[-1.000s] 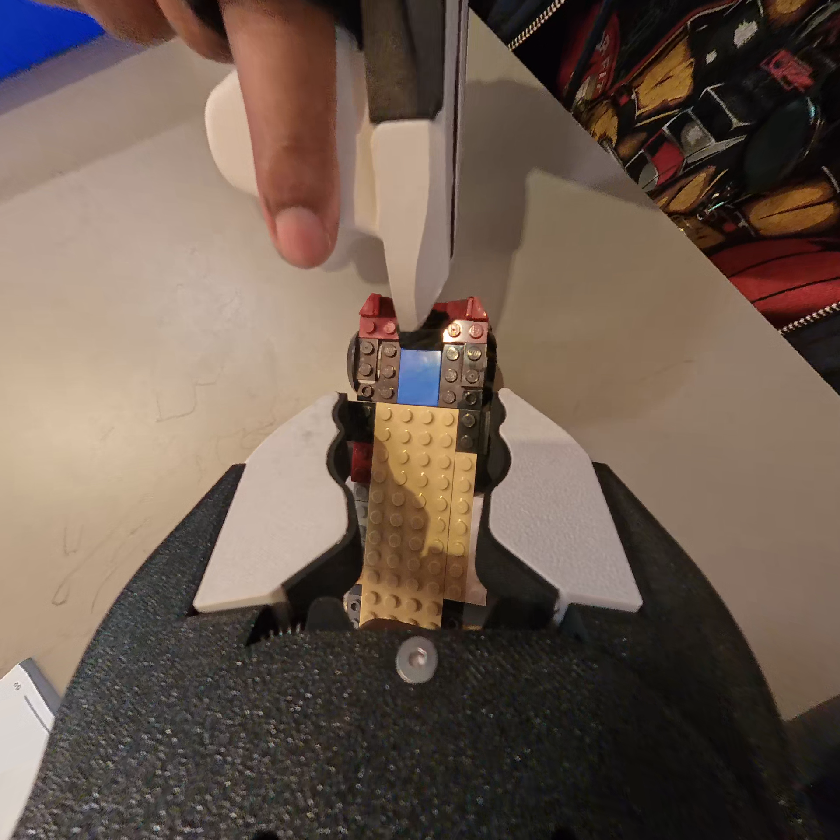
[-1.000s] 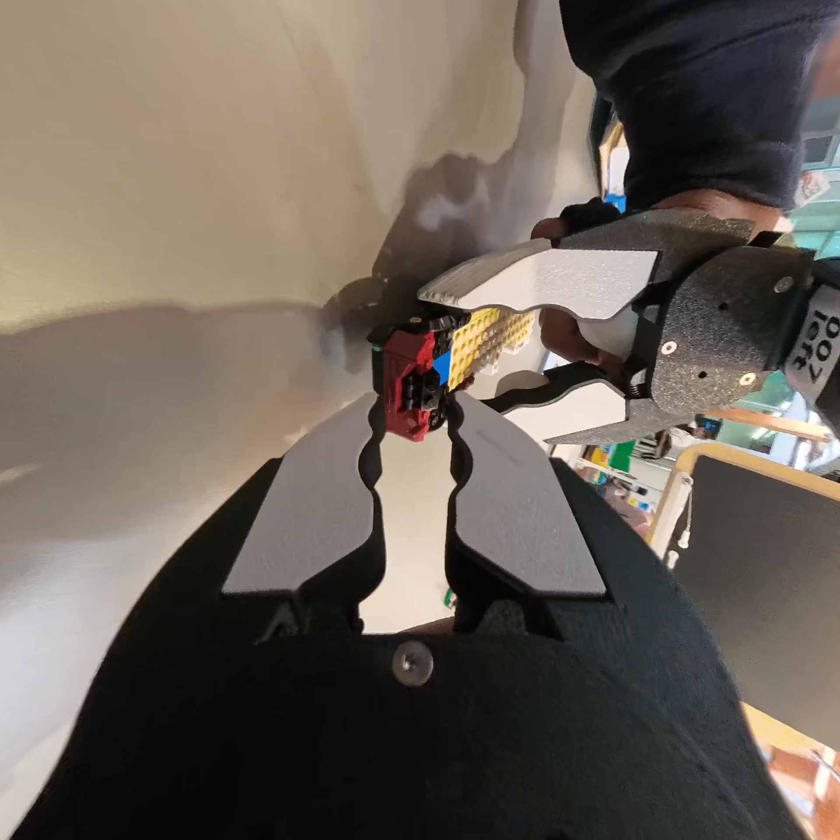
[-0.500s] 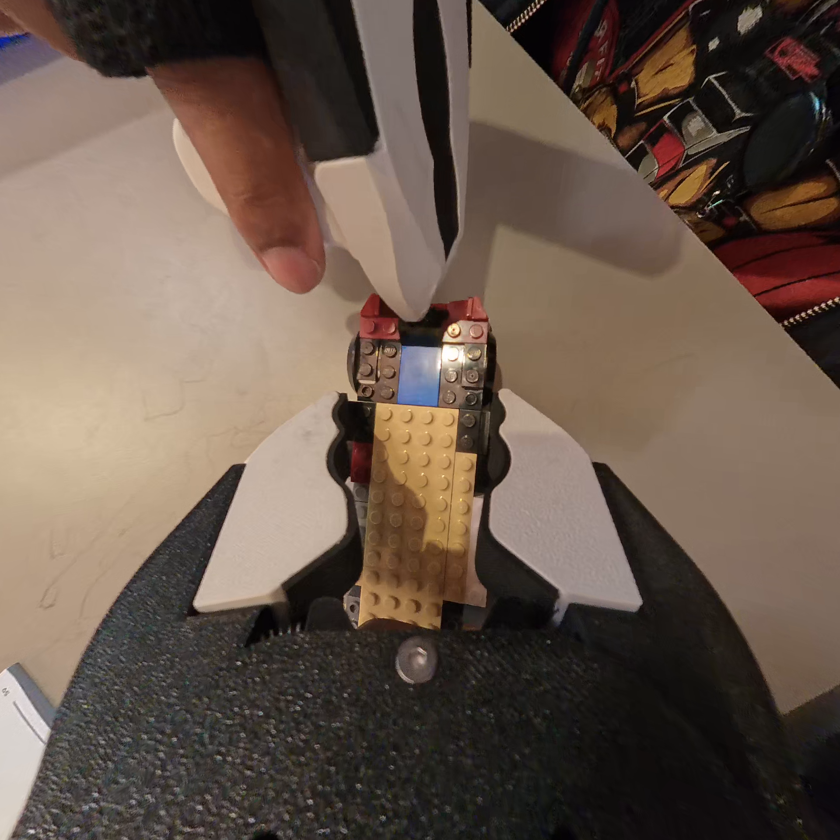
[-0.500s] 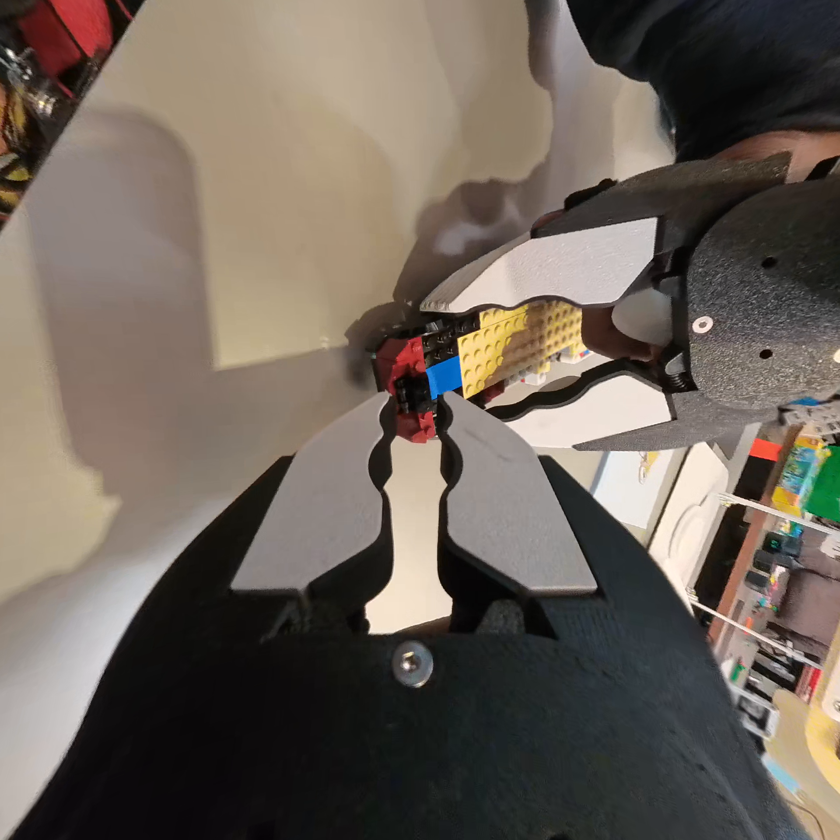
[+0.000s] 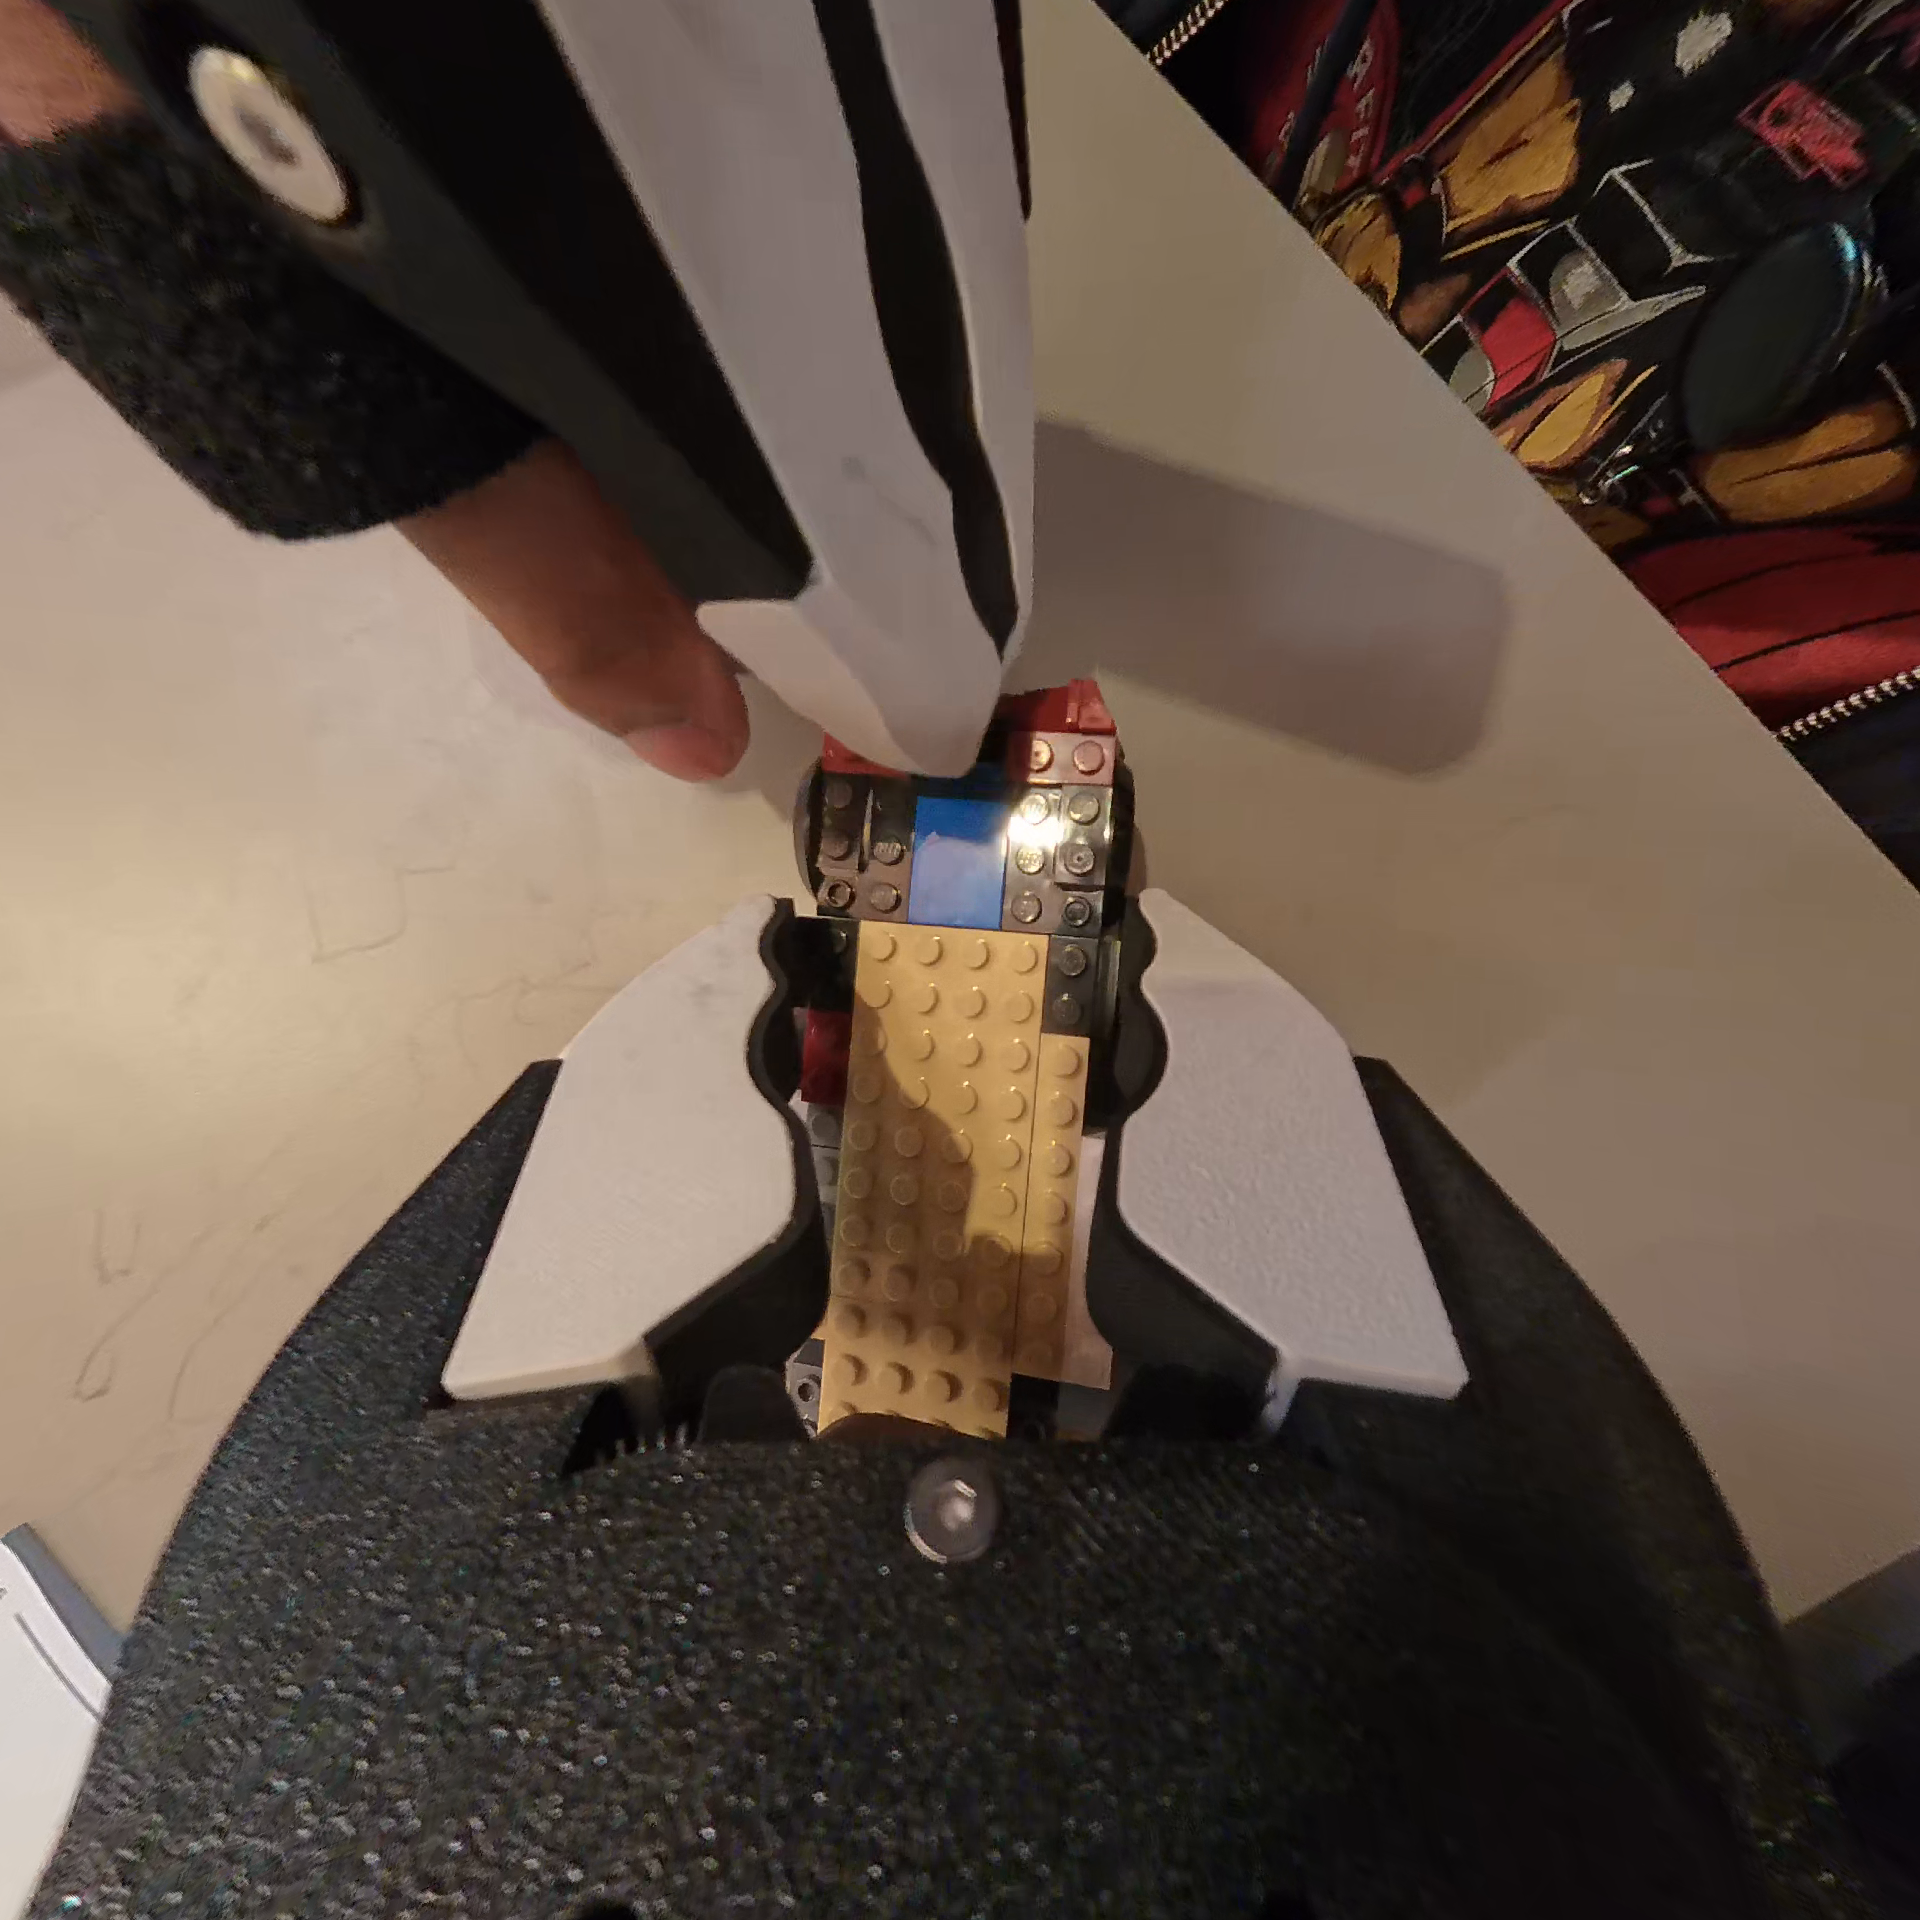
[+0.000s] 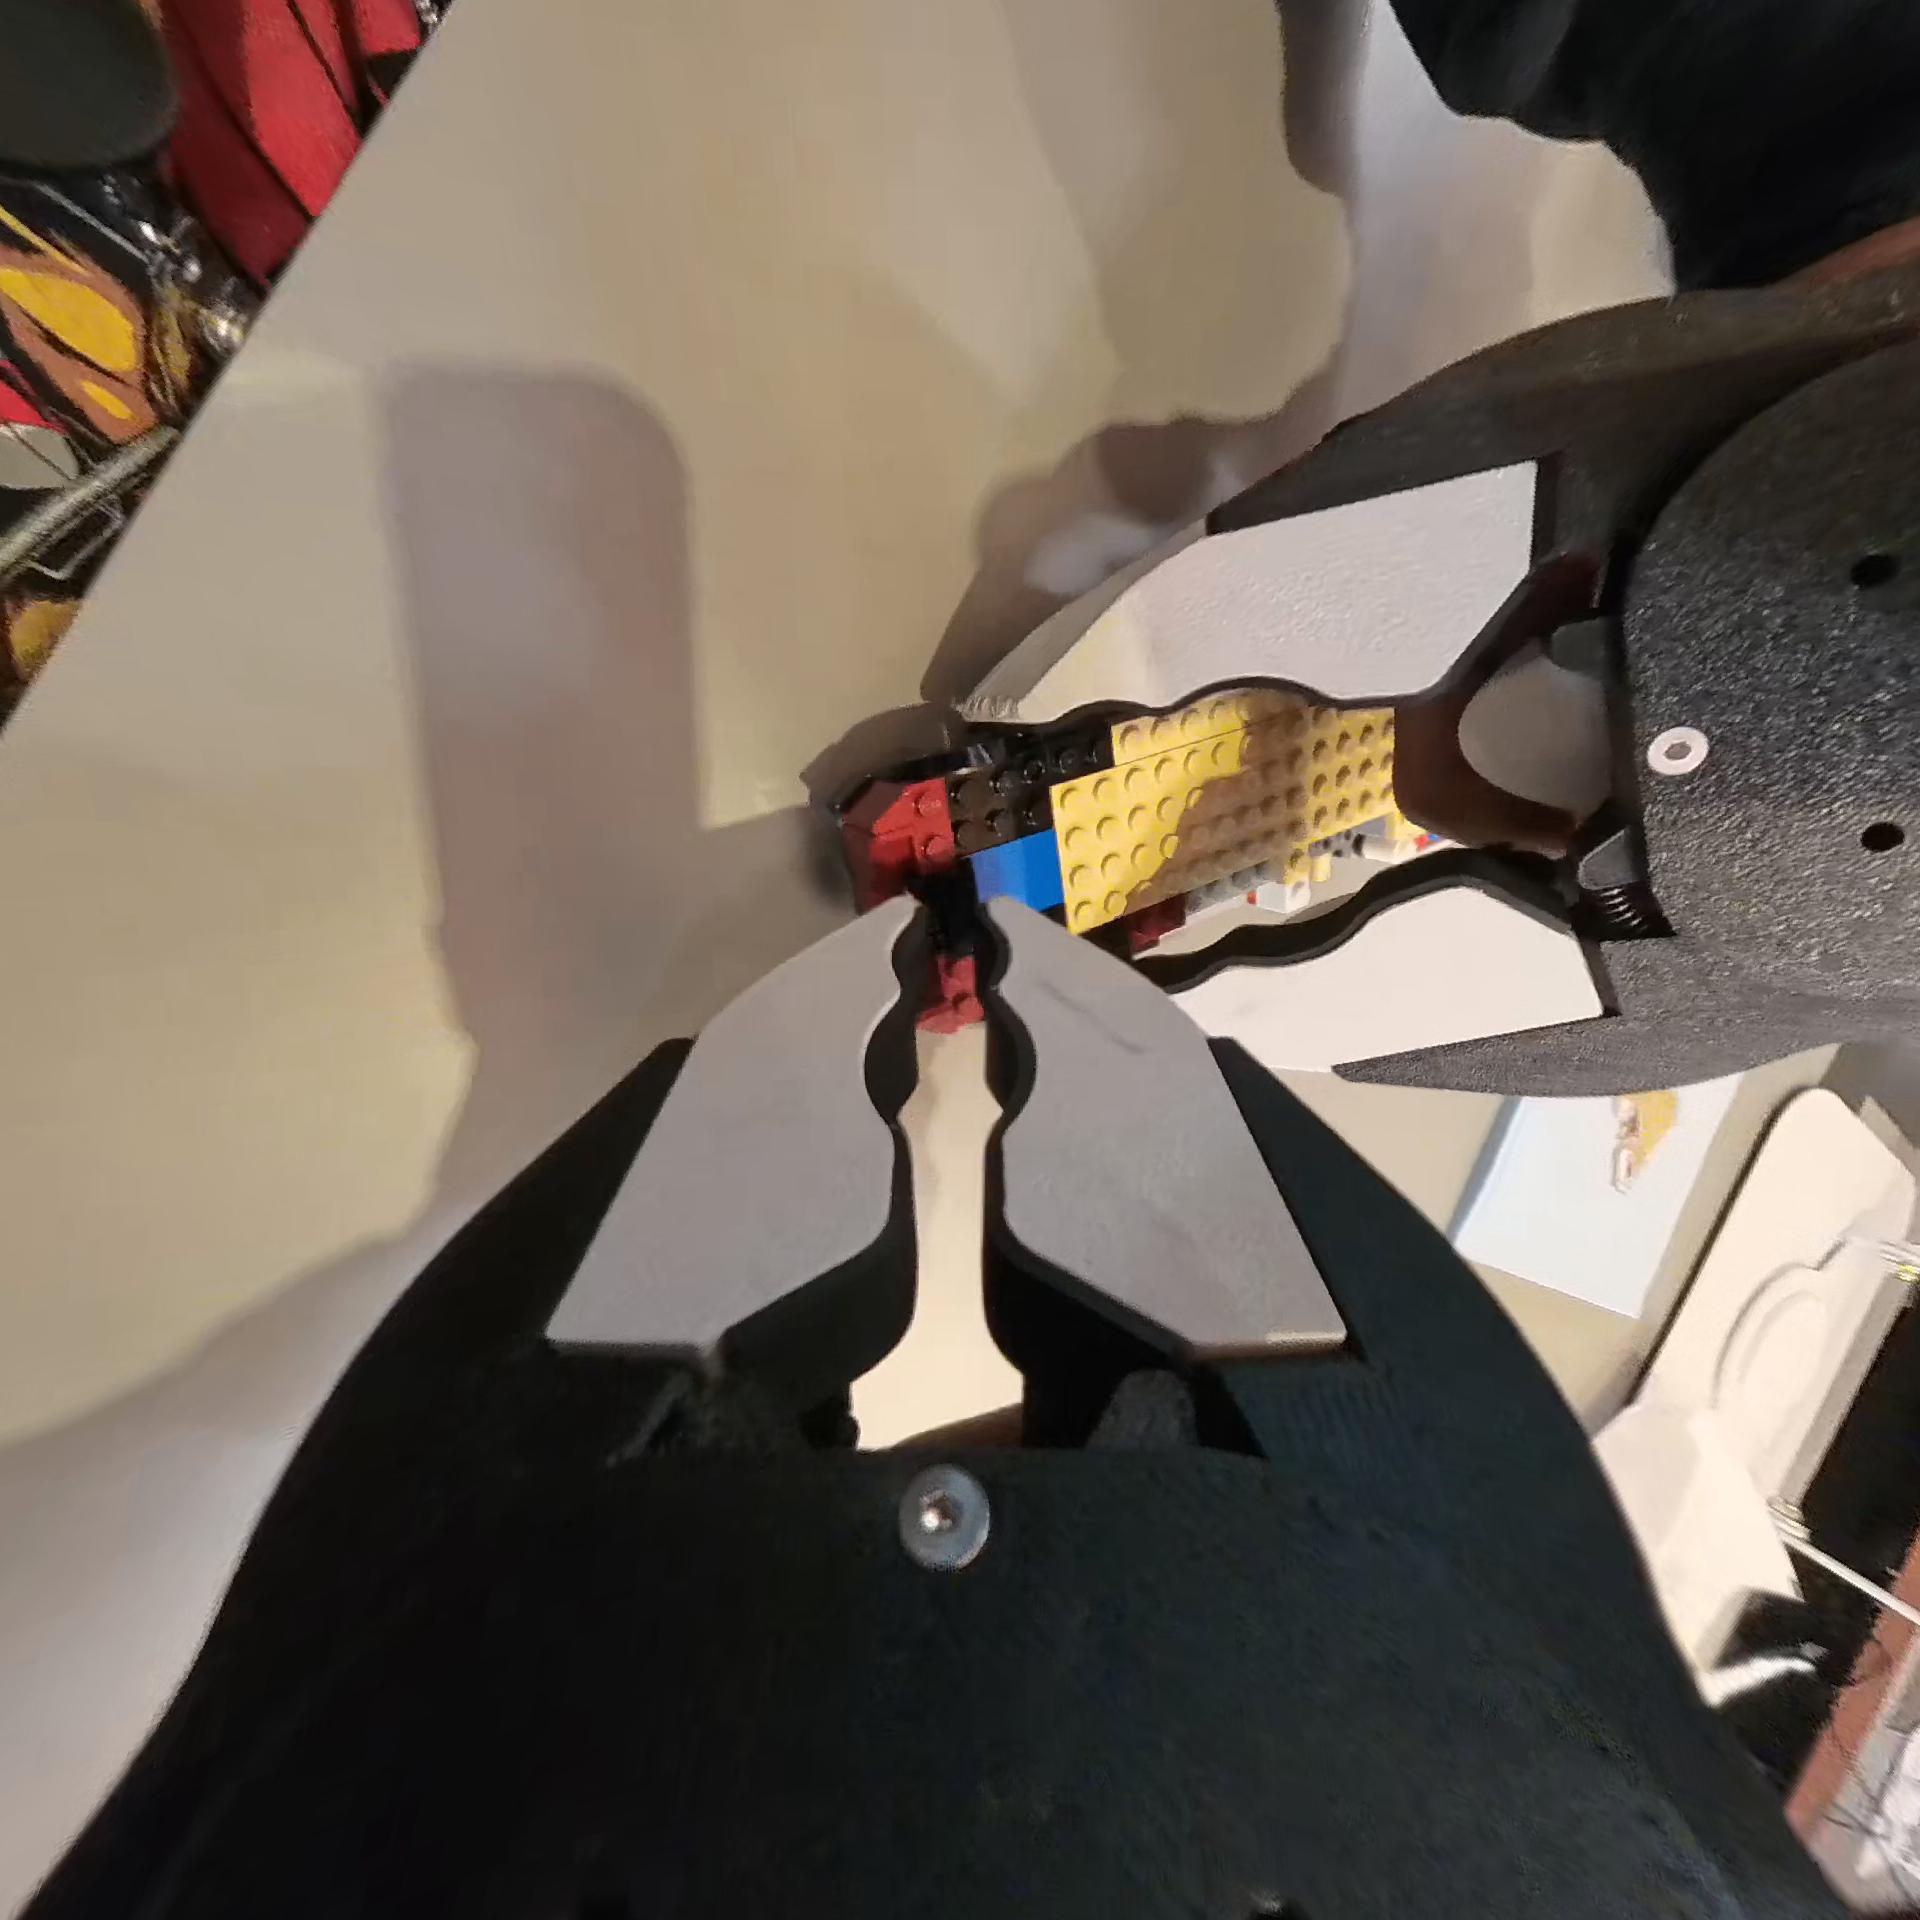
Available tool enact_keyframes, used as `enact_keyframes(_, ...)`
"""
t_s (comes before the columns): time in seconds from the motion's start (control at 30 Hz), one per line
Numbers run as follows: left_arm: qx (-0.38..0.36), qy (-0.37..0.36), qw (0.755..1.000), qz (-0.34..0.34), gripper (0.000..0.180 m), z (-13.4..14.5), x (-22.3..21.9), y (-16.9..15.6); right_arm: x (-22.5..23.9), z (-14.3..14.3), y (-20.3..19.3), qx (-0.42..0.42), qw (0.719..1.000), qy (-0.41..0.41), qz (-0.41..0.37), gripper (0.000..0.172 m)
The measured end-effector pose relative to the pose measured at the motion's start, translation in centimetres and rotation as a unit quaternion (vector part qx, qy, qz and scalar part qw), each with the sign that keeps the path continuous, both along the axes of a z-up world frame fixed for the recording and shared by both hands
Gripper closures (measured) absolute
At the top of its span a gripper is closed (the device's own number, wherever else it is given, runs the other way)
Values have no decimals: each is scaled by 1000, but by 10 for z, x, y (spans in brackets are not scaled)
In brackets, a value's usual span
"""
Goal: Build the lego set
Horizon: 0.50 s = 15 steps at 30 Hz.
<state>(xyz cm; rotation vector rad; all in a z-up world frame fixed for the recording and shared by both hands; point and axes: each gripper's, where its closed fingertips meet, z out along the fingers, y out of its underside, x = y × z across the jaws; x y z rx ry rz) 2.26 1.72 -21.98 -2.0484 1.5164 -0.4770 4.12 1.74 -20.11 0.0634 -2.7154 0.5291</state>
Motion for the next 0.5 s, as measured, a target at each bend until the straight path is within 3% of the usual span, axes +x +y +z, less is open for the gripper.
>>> enact_keyframes(0.5,-4,-1,1000,-2,121,-1,1,-1,6,-7,0,-3,998,-62,16,159)
